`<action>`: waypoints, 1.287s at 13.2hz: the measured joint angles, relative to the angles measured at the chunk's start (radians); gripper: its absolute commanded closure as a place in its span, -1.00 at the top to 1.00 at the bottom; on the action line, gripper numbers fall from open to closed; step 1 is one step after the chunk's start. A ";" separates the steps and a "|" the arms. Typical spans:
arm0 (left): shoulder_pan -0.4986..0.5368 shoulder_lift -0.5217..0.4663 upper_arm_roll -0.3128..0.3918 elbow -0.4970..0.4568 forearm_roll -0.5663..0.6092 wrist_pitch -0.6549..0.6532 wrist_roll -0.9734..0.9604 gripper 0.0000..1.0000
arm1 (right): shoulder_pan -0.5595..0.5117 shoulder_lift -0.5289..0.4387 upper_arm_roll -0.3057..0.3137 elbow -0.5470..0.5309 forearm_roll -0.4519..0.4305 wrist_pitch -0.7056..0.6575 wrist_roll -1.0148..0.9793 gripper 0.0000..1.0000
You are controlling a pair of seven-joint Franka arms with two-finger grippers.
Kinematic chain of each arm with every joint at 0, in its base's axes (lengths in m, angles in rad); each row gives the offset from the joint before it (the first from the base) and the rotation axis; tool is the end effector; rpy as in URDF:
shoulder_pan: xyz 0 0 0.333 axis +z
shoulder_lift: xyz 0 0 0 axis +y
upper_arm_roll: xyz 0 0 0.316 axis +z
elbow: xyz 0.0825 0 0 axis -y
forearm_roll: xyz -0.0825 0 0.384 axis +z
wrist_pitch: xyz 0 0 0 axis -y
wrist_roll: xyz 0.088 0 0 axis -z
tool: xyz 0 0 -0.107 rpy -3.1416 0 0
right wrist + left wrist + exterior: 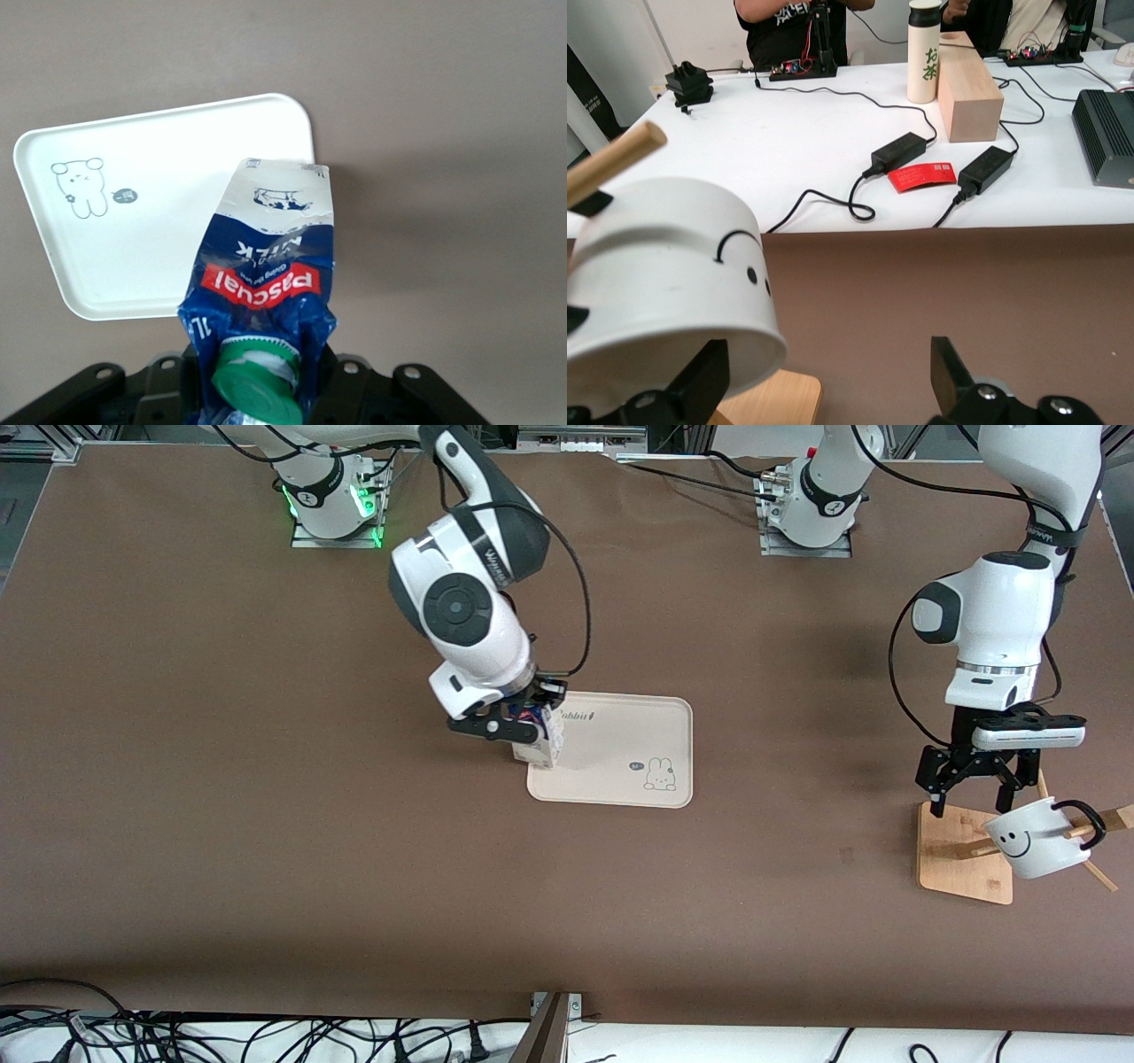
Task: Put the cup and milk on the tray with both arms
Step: 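Lower the milk carton onto the tray and open the right gripper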
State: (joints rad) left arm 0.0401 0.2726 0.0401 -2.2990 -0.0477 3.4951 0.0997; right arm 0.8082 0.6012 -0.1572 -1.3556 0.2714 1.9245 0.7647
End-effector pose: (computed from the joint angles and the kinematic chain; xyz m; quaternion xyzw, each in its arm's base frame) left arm 0.5773 0.0512 0.3421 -0.8951 -0.0119 -0.4436 0.0419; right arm 0.5457 0.4685 0.3737 -0.9923 0.0921 0.0626 0.0545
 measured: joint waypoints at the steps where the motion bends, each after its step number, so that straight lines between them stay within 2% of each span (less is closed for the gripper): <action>1: 0.000 0.007 0.001 0.014 0.000 0.000 0.000 1.00 | 0.011 0.012 0.000 0.003 0.000 0.013 0.006 -0.15; 9: 0.002 0.039 0.013 0.068 0.000 0.000 0.000 1.00 | 0.040 0.056 -0.001 0.005 0.000 0.031 0.007 -0.09; 11: 0.002 0.040 0.013 0.081 0.000 0.000 0.000 1.00 | 0.042 0.063 -0.001 0.006 -0.006 0.038 0.007 0.64; 12: 0.002 0.041 0.014 0.083 0.000 0.000 0.000 1.00 | 0.042 0.064 -0.001 0.006 -0.007 0.040 0.007 0.71; 13: 0.002 0.043 0.016 0.083 0.000 0.000 0.000 1.00 | 0.042 0.065 -0.002 0.006 -0.007 0.041 0.007 1.00; 17: 0.002 0.048 0.019 0.086 0.000 0.000 0.001 1.00 | 0.042 0.064 -0.013 0.020 -0.007 0.048 0.007 1.00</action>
State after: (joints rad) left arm 0.0423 0.3204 0.0593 -2.2134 -0.0478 3.4951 0.1009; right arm 0.8502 0.6654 -0.1698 -1.3361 0.2641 1.9721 0.7717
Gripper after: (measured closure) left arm 0.000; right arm 0.035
